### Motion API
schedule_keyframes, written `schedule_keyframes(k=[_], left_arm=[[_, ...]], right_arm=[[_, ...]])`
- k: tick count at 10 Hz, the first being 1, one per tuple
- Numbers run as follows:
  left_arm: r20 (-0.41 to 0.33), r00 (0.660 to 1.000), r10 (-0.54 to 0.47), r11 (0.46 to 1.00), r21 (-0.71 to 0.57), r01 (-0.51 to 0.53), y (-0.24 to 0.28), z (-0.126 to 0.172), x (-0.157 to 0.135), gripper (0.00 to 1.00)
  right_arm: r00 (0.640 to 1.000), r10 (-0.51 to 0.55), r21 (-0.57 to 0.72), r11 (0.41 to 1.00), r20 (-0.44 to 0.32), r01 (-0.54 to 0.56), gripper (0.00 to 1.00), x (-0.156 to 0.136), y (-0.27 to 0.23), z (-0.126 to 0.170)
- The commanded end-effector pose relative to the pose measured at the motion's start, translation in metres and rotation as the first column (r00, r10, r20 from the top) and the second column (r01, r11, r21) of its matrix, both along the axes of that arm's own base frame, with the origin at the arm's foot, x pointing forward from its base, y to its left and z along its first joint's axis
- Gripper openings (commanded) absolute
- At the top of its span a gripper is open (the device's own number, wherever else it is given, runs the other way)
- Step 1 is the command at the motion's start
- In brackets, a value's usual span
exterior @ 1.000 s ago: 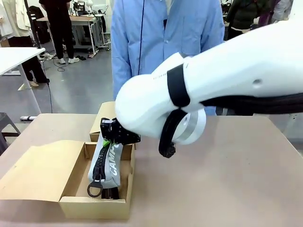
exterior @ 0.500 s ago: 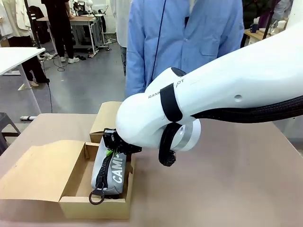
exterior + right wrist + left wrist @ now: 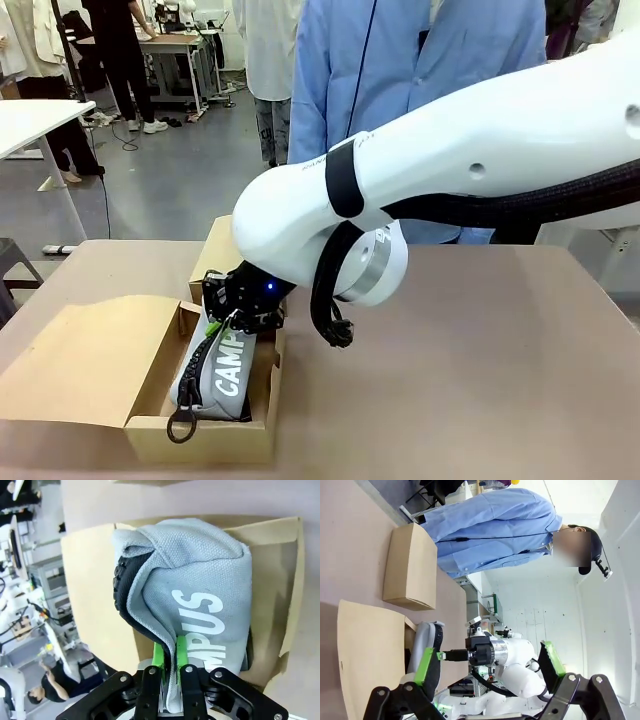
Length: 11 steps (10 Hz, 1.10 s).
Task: Place items inside the box.
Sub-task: Pick up a Pencil pouch or Stapler and place it inside the Mailer Box closest to the robot.
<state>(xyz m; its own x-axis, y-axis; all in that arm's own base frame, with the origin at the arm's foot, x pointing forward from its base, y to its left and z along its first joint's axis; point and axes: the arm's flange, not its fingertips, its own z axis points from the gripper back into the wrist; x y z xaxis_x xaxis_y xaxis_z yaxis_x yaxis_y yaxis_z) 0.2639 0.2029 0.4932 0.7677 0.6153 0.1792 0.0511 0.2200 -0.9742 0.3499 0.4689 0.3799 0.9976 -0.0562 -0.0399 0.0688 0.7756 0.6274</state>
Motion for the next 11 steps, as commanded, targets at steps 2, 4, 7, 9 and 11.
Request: schedule_keyframes(k=[2,4,7,9,11], left_arm=[[0.025,1.0,-0.003,1.0,-0.001,0.003,-0.001,0.0,-0.002,1.0],[0.025,1.0,-0.003,1.0,-0.001,0.003,-0.001,0.0,-0.002,1.0],[0.025,1.0,-0.003,1.0,-0.001,0.003,-0.001,0.0,-0.002,1.0],[0.025,1.0,-0.003,1.0,-0.001,0.003,-0.001,0.0,-0.002,1.0],[0.025,1.0,-0.003,1.0,-0.001,0.003,-0.001,0.0,-0.002,1.0]], right_arm=[[0.995,0.038,0.067,0.997,0.088,-0.044,0.11,-0.006,-0.011,-0.002],[0.991,0.076,0.1,0.991,0.112,-0.088,0.11,-0.013,-0.011,0.003],[0.995,0.078,0.138,0.987,0.06,-0.085,0.11,-0.02,-0.015,0.007],[0.999,0.038,0.138,0.99,0.025,-0.041,0.11,-0.021,-0.021,0.01],[1.0,0.023,0.108,0.994,-0.018,-0.021,0.11,-0.016,-0.023,0.0]])
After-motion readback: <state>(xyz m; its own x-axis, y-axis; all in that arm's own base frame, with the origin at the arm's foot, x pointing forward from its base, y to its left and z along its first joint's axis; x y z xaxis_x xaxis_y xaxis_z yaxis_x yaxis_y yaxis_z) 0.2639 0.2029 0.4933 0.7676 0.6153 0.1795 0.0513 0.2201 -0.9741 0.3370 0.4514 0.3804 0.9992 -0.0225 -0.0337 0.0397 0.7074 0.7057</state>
